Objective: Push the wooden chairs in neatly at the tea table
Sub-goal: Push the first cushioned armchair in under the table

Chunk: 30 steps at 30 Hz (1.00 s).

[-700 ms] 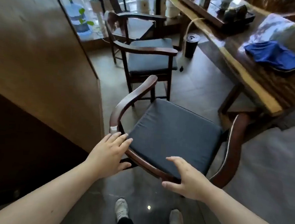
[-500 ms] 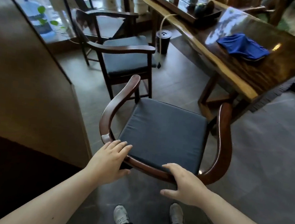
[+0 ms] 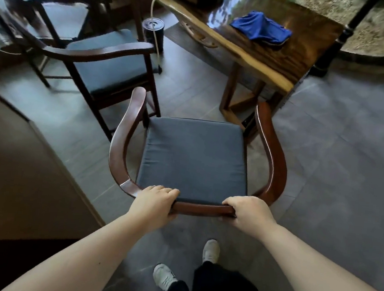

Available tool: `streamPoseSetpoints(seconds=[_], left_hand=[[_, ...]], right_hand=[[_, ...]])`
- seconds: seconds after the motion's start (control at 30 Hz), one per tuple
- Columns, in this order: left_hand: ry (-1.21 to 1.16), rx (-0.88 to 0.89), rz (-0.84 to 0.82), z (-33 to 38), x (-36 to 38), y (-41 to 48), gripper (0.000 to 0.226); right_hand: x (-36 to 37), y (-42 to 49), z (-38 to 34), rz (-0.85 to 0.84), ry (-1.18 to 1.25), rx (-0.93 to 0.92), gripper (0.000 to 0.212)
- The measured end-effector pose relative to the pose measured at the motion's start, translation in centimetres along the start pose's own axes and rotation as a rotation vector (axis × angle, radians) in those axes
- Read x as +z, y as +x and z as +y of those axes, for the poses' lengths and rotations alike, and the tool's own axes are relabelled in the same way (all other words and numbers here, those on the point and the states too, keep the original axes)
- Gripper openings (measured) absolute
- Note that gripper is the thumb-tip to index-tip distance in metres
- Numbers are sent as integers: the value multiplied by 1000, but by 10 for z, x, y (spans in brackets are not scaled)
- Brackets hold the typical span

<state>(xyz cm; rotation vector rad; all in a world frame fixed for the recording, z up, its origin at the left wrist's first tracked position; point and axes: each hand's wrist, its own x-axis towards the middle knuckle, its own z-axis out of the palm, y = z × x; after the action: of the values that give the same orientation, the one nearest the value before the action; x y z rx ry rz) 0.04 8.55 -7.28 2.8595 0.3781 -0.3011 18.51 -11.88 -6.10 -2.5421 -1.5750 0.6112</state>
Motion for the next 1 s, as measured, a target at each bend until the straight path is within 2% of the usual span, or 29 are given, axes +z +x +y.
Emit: streamPoseSetpoints(seconds=[0.1, 0.2, 0.43, 0.8, 1.0], left_hand=[[108, 13, -77, 1, -6, 6, 26], [173, 66, -154, -3, -13, 10, 29], [222, 108, -218, -30, -24, 7, 32], [215, 77, -186, -126, -53, 5, 25], [197, 20, -177, -153, -57, 16, 22]], right_hand=[[0, 1, 1, 3, -43, -12, 26], [-1, 2, 3, 21, -68, -18, 24], [10, 9, -20, 73, -63, -14, 24], [18, 65, -101, 99, 16, -1, 34], [19, 88, -111, 49, 67, -40, 27]])
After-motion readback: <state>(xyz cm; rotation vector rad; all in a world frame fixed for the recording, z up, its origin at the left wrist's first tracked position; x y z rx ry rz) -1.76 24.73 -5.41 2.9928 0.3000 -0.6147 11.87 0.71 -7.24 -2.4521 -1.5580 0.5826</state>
